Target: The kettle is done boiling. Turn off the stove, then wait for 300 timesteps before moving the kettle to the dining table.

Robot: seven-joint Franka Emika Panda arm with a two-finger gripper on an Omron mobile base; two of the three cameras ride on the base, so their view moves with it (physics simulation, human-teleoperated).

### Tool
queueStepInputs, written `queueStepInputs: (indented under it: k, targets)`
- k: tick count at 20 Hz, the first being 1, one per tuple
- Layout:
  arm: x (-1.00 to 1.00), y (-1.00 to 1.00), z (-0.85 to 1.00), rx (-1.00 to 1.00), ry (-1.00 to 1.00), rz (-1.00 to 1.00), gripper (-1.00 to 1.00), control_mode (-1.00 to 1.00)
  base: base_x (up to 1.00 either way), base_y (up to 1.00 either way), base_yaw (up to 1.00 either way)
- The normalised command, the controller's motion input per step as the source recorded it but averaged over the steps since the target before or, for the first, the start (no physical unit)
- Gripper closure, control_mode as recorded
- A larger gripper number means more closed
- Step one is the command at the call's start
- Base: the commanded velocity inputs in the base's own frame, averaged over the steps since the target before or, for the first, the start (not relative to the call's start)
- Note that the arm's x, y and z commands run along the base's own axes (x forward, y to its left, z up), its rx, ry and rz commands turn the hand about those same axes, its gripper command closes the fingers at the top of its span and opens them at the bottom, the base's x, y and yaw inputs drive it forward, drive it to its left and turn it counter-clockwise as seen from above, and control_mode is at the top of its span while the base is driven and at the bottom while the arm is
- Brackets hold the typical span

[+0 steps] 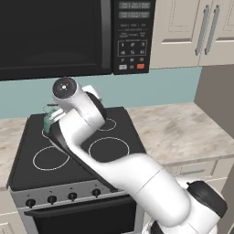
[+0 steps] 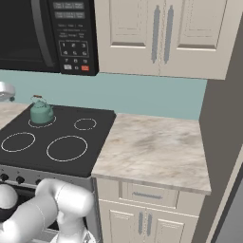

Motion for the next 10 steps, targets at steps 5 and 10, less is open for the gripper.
queueStepInputs:
  k: [5, 10]
  targets:
    - [0.31, -0.05, -0.10, 0.00, 0.06, 0.13, -1.00, -1.00, 0.00, 0.00, 0.00]
    - [0.42, -0.02, -0.14, 0.00, 0.02, 0.01, -1.00, -1.00, 0.00, 0.00, 0.00]
